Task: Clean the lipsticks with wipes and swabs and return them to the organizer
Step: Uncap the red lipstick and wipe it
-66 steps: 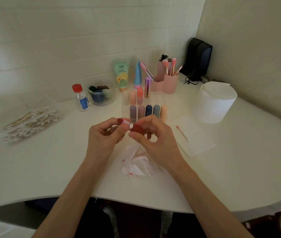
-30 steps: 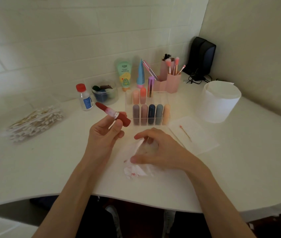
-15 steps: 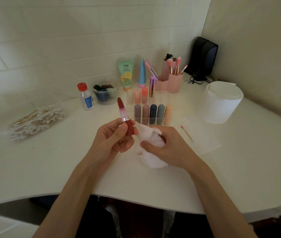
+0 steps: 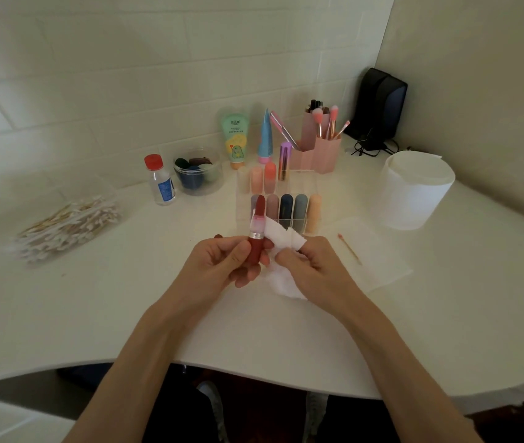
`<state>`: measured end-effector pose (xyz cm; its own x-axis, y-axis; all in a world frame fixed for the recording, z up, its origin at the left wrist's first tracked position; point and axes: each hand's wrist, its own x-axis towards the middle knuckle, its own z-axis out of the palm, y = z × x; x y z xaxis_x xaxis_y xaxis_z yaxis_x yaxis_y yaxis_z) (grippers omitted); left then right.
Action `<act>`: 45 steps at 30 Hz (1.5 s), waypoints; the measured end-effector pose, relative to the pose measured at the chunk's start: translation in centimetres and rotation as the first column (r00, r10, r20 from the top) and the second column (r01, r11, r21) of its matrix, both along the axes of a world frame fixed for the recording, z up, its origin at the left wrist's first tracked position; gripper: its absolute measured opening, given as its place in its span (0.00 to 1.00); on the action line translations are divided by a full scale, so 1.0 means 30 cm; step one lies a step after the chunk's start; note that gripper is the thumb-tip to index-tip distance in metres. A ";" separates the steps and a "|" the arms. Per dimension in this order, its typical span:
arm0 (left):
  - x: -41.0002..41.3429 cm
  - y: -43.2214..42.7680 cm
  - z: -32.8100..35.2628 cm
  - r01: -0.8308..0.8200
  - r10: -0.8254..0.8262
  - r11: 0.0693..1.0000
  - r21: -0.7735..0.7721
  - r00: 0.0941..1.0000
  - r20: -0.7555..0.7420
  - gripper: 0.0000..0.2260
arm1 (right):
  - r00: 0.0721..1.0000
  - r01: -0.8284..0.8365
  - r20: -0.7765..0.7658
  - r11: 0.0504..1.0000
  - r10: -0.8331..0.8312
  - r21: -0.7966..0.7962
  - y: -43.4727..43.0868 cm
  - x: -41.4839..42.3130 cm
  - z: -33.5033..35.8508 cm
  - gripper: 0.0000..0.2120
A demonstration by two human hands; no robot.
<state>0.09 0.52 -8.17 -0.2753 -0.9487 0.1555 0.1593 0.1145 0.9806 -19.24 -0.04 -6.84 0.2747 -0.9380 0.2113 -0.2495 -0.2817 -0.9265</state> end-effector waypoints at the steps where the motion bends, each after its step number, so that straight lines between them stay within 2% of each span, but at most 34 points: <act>1: 0.001 0.000 0.001 0.003 -0.003 1.000 0.008 1.000 0.000 0.15 | 0.999 -0.018 0.034 0.999 0.017 0.029 0.000 0.002 0.004 0.12; 3: 0.001 0.002 0.004 0.019 -0.018 1.000 0.020 1.000 -0.009 0.15 | 0.991 -0.029 0.134 0.987 0.008 0.159 -0.013 0.014 0.018 0.12; 5: -0.002 0.007 0.008 0.038 -0.038 0.999 0.018 0.999 -0.003 0.16 | 0.986 -0.073 0.164 0.962 0.029 0.264 -0.027 -0.009 0.016 0.10; 6: -0.004 0.010 0.010 0.046 -0.046 0.999 0.017 0.999 0.006 0.16 | 0.987 -0.068 0.162 0.959 0.023 0.277 -0.039 -0.010 0.019 0.12; 9: -0.007 0.021 0.024 0.081 -0.081 0.997 0.008 0.996 0.028 0.17 | 0.985 -0.130 0.120 0.991 0.127 0.017 -0.005 -0.006 0.046 0.12; 11: -0.011 0.027 0.037 0.099 -0.100 0.995 0.024 0.995 0.026 0.17 | 0.981 -0.143 0.124 0.987 0.151 -0.074 0.018 -0.007 0.042 0.13; 15: -0.006 0.020 0.030 0.107 -0.106 0.994 0.004 0.987 0.122 0.21 | 0.967 -0.212 0.151 0.977 0.205 0.030 -0.004 0.006 0.034 0.14; 20: 0.000 0.016 0.021 0.073 -0.071 0.997 -0.012 0.987 0.141 0.16 | 0.949 -0.243 0.232 0.963 0.212 0.114 -0.013 0.003 0.007 0.14; 24: -0.011 0.016 0.024 -0.021 0.032 0.998 -0.066 0.984 0.173 0.12 | 0.943 -0.242 0.249 0.969 0.221 0.056 -0.026 0.024 -0.019 0.14; 29: -0.011 0.012 0.031 -0.175 0.181 0.982 -0.075 0.981 0.077 0.06 | 0.957 -0.104 0.269 0.994 0.107 -0.024 -0.014 0.035 -0.024 0.12; 32: -0.019 0.017 0.029 -0.127 0.133 0.989 -0.070 0.988 0.079 0.08 | 0.959 -0.081 0.264 0.994 0.099 -0.078 -0.015 0.036 -0.020 0.12; 35: -0.025 0.030 0.043 0.000 0.003 0.999 -0.032 0.996 0.090 0.14 | 0.944 -0.059 0.323 0.998 0.066 -0.033 -0.008 0.030 -0.003 0.13; 37: -0.026 0.035 0.053 0.038 -0.035 0.999 -0.027 0.992 0.120 0.14 | 0.938 -0.057 0.342 0.998 0.061 -0.024 0.003 0.028 0.011 0.12; 41: -0.025 0.035 0.049 -0.033 0.039 0.998 -0.052 0.992 0.123 0.10 | 0.958 -0.024 0.286 0.999 0.032 -0.032 0.016 0.038 0.027 0.12; 45: -0.022 0.027 0.035 -0.146 0.152 0.987 -0.068 0.984 0.098 0.07 | 0.974 -0.063 0.216 0.998 0.067 -0.027 0.015 0.039 0.020 0.16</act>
